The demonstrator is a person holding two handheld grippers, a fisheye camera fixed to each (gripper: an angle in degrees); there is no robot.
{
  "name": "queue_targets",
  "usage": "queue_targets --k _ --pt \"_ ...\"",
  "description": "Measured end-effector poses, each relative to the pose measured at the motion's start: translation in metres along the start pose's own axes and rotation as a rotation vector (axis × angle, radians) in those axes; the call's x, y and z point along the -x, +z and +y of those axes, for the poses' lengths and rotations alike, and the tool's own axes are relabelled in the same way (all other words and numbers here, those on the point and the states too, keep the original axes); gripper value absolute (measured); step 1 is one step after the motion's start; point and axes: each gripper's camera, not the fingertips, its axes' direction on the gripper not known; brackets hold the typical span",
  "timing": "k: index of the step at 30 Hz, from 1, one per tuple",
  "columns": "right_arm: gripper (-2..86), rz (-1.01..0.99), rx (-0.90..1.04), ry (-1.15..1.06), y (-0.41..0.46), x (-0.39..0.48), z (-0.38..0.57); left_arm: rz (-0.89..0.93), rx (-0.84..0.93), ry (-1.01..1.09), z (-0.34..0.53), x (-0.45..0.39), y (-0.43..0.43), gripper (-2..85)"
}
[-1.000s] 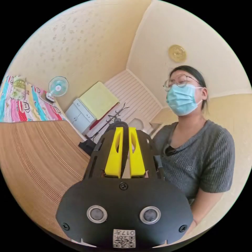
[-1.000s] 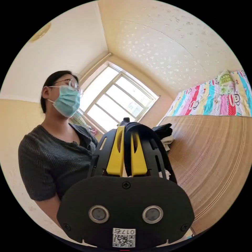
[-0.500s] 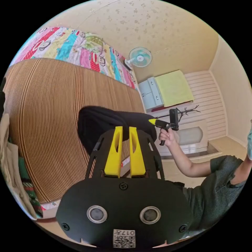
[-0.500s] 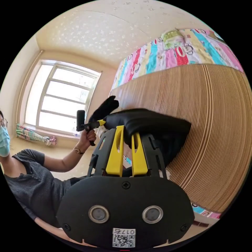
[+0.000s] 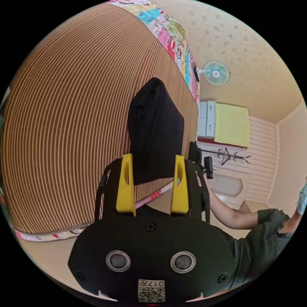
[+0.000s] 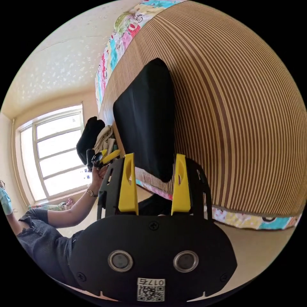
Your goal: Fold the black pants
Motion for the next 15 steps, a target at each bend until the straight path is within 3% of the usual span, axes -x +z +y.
queue_targets --k 3,7,11,15 --pt "18.5 0.016 0.021 0.022 0.027 -0.006 -0.042 -0.054 0.048 0.044 -0.065 0.018 0.017 18.6" --pt "17.8 -0.067 0.206 0.018 0.081 -0.007 -0.050 -0.040 0.294 0.028 -0.105 0.052 0.075 18.1" --pt "14.1 -0.128 0.244 0.067 0.090 -0.005 -0.016 -0.105 0.284 -0.030 -0.078 0.065 0.070 14.8" --pt "11.9 -0.207 0.256 0.049 0.057 -0.005 0.051 0.096 0.469 -0.076 -0.030 0.079 0.076 11.3"
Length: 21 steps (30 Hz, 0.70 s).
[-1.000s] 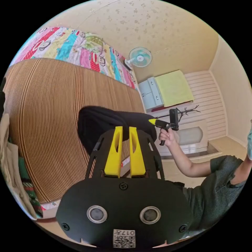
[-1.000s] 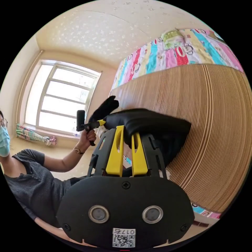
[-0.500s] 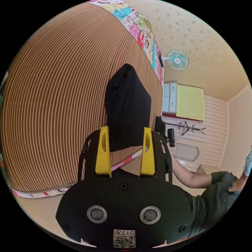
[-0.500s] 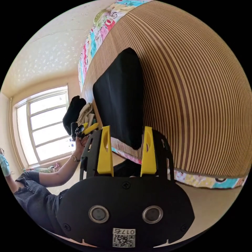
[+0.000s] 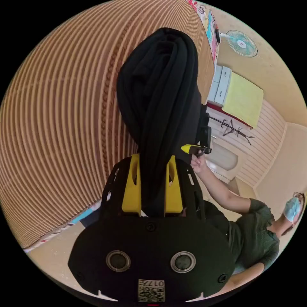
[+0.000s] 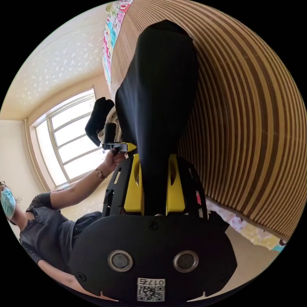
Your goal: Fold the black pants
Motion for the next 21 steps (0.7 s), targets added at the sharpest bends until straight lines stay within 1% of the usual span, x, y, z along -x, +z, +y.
queue_targets --k 1,3,4,6,7,9,10,12,13,14,15,16,17,18,19,20,21 --pt "11.6 -0.013 -0.004 0.000 -0.005 0.001 0.011 0.052 0.047 0.006 0.014 -0.002 0.014 10.9" --pt "10.7 -0.048 -0.044 0.002 -0.032 0.010 0.054 0.090 0.102 0.024 0.030 -0.017 0.038 10.5" --pt "10.5 -0.043 -0.052 0.003 -0.040 0.012 0.062 0.101 0.133 0.036 0.036 -0.033 0.056 10.4" --pt "10.0 0.005 -0.095 -0.014 -0.084 0.027 0.093 0.114 0.171 0.063 0.034 -0.064 0.083 10.3" --pt "9.9 0.017 -0.108 -0.024 -0.098 0.031 0.100 0.138 0.187 0.081 0.030 -0.088 0.103 10.2" --pt "9.8 0.054 -0.170 -0.048 -0.161 0.045 0.128 0.185 0.206 0.122 0.018 -0.130 0.137 10.2" --pt "9.7 0.067 -0.187 -0.054 -0.178 0.048 0.135 0.209 0.215 0.156 0.008 -0.162 0.160 10.2" --pt "9.8 0.151 -0.254 -0.092 -0.249 0.069 0.164 0.222 0.225 0.219 -0.012 -0.217 0.199 10.3" --pt "9.8 0.182 -0.272 -0.107 -0.267 0.076 0.171 0.218 0.228 0.277 -0.027 -0.259 0.225 10.5" --pt "10.0 0.249 -0.312 -0.138 -0.303 0.092 0.184 0.220 0.230 0.335 -0.043 -0.302 0.252 10.7" --pt "10.3 0.318 -0.356 -0.160 -0.339 0.108 0.195 0.226 0.231 0.360 -0.052 -0.322 0.266 10.8" --pt "10.6 0.355 -0.376 -0.163 -0.356 0.115 0.199 0.243 0.235 0.397 -0.070 -0.361 0.294 11.1" --pt "11.2 0.442 -0.400 -0.149 -0.387 0.126 0.203 0.251 0.242 0.428 -0.088 -0.396 0.325 11.4" --pt "12.1 0.550 -0.396 -0.098 -0.413 0.130 0.199 0.246 0.251 0.444 -0.097 -0.411 0.342 11.7" --pt "12.5 0.617 -0.398 -0.041 -0.424 0.129 0.195 0.210 0.297 0.468 -0.115 -0.435 0.376 12.2" --pt "13.0 0.777 -0.430 0.112 -0.444 0.123 0.186 0.142 0.376 0.475 -0.132 -0.450 0.414 11.8" --pt "12.7 0.943 -0.510 0.295 -0.459 0.114 0.178 0.103 0.420 0.481 -0.138 -0.454 0.432 11.6"
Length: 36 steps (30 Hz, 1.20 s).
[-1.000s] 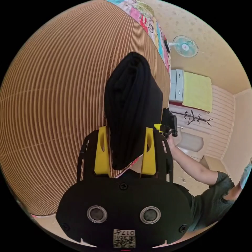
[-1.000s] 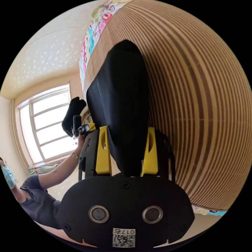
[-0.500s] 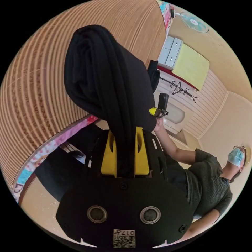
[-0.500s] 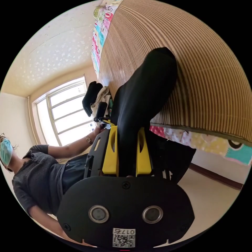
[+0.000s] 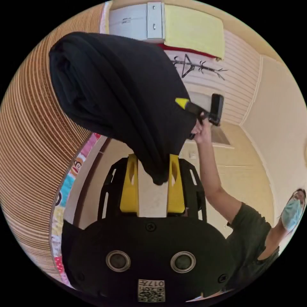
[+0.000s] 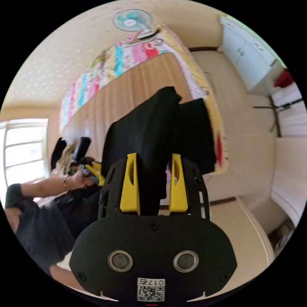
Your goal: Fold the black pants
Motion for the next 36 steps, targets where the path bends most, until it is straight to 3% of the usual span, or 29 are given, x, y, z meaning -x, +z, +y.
queue_targets --k 3,5,6,8,12,15,18,20,23,25,27,29,31,33,36 --pt "5.1 0.221 -0.156 0.151 0.023 0.010 -0.008 -0.175 0.217 -0.027 -0.024 0.027 0.046 8.3" --pt "2.2 0.140 -0.171 0.165 0.065 0.023 -0.006 -0.339 0.328 -0.129 0.004 0.066 0.048 8.3" --pt "1.6 0.082 -0.076 0.183 0.111 0.028 -0.009 -0.370 0.343 -0.153 0.016 0.077 0.044 8.3" --pt "1.1 0.034 0.107 0.250 0.186 0.032 -0.007 -0.434 0.381 -0.264 0.084 0.123 0.013 8.3" --pt "0.6 0.054 0.060 0.356 0.205 0.042 -0.001 -0.507 0.365 -0.571 0.236 0.188 -0.076 8.0" --pt "0.4 0.153 0.014 0.395 0.184 0.062 -0.003 -0.564 0.220 -0.879 0.386 0.197 -0.169 7.8" --pt "0.4 0.133 -0.156 0.397 0.171 0.096 0.028 -0.489 -0.124 -1.134 0.522 0.164 -0.234 7.2" --pt "0.3 0.070 -0.170 0.413 0.187 0.118 0.054 -0.356 -0.478 -1.213 0.601 0.125 -0.248 6.0" --pt "0.2 -0.034 0.062 0.453 0.260 0.154 0.091 -0.150 -0.836 -1.154 0.648 0.090 -0.214 4.0" --pt "0.2 -0.109 0.256 0.499 0.314 0.179 0.122 -0.051 -0.932 -1.090 0.651 0.079 -0.176 3.1" --pt "0.2 -0.246 0.473 0.588 0.367 0.212 0.164 -0.001 -0.942 -1.040 0.640 0.071 -0.128 1.1" --pt "0.2 -0.367 0.553 0.700 0.390 0.233 0.188 0.005 -0.874 -1.033 0.622 0.063 -0.069 -0.3" --pt "0.2 -0.503 0.553 0.809 0.400 0.253 0.202 0.031 -0.878 -0.958 0.625 0.055 -0.073 -0.6" --pt "0.2 -0.694 0.570 0.862 0.409 0.266 0.192 -0.109 -1.010 -0.888 0.643 0.015 -0.097 -0.8" --pt "0.2 -0.771 0.514 0.788 0.393 0.269 0.153 -0.331 -1.230 -0.702 0.670 -0.074 -0.120 -0.7"
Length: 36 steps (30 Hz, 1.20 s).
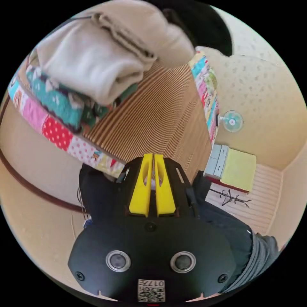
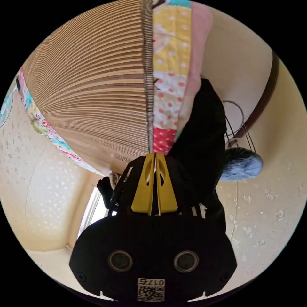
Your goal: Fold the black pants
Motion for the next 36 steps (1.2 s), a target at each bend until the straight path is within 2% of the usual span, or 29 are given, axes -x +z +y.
queue_targets --k 3,5,8,10,12,16,18,21,23,24,25,26,27,28,29,30,32,33,35,36 --pt "0.2 0.085 -0.037 -0.223 -0.020 0.052 -0.001 0.025 -0.357 -0.010 0.039 -0.031 -0.098 0.3" --pt "0.2 0.179 -0.043 -0.330 -0.025 0.072 0.003 0.105 -0.649 -0.073 0.065 -0.031 -0.179 4.3" --pt "0.3 0.281 -0.051 -0.386 -0.027 0.075 0.006 0.228 -0.782 -0.124 0.060 -0.022 -0.251 13.6" --pt "0.3 0.244 -0.071 -0.372 -0.030 0.060 0.006 0.238 -0.788 -0.125 0.050 -0.022 -0.277 16.3" --pt "0.3 0.105 -0.099 -0.309 -0.033 0.024 0.006 0.177 -0.742 -0.107 0.037 -0.027 -0.292 16.7" --pt "0.2 -0.194 -0.099 -0.209 -0.029 -0.044 0.003 0.037 -0.459 -0.149 0.009 -0.022 -0.276 12.3" --pt "0.2 -0.361 -0.131 -0.172 -0.033 -0.087 0.003 0.033 -0.346 -0.187 0.012 -0.015 -0.265 10.1" --pt "0.2 -0.490 -0.200 -0.139 -0.048 -0.128 0.005 0.342 -0.269 -0.094 0.035 -0.013 -0.267 5.1" --pt "0.2 -0.556 -0.222 -0.151 -0.057 -0.141 0.005 0.667 -0.205 0.115 0.046 -0.042 -0.275 0.6" --pt "0.2 -0.581 -0.217 -0.169 -0.062 -0.143 0.004 0.712 -0.177 0.162 0.047 -0.054 -0.276 0.3" --pt "0.2 -0.587 -0.211 -0.180 -0.063 -0.143 0.003 0.792 -0.130 0.321 0.051 -0.091 -0.282 -0.4" --pt "0.2 -0.592 -0.196 -0.218 -0.066 -0.138 0.001 1.178 -0.115 0.590 0.059 -0.141 -0.293 -0.6" --pt "0.1 -0.590 -0.177 -0.274 -0.069 -0.127 -0.001 1.408 -0.140 0.717 0.065 -0.164 -0.303 -0.7" --pt "0.1 -0.588 -0.166 -0.306 -0.069 -0.121 -0.002 1.747 -0.226 0.911 0.078 -0.204 -0.325 -0.8" --pt "0.1 -0.583 -0.137 -0.369 -0.069 -0.107 -0.004 1.777 -0.271 0.963 0.081 -0.242 -0.343 -0.8" --pt "0.1 -0.578 -0.106 -0.426 -0.068 -0.093 -0.007 1.683 -0.265 0.941 0.079 -0.261 -0.350 -0.8" --pt "0.1 -0.573 -0.067 -0.497 -0.066 -0.075 -0.011 1.024 -0.249 0.874 0.076 -0.332 -0.370 -0.5" --pt "0.1 -0.577 -0.044 -0.535 -0.066 -0.067 -0.015 0.837 -0.250 0.872 0.079 -0.349 -0.370 -0.2" --pt "0.1 -0.600 -0.015 -0.589 -0.067 -0.060 -0.022 0.190 -0.317 0.788 0.096 -0.392 -0.353 3.1" --pt "0.1 -0.618 -0.005 -0.614 -0.069 -0.061 -0.028 0.084 -0.345 0.772 0.101 -0.395 -0.345 4.4"
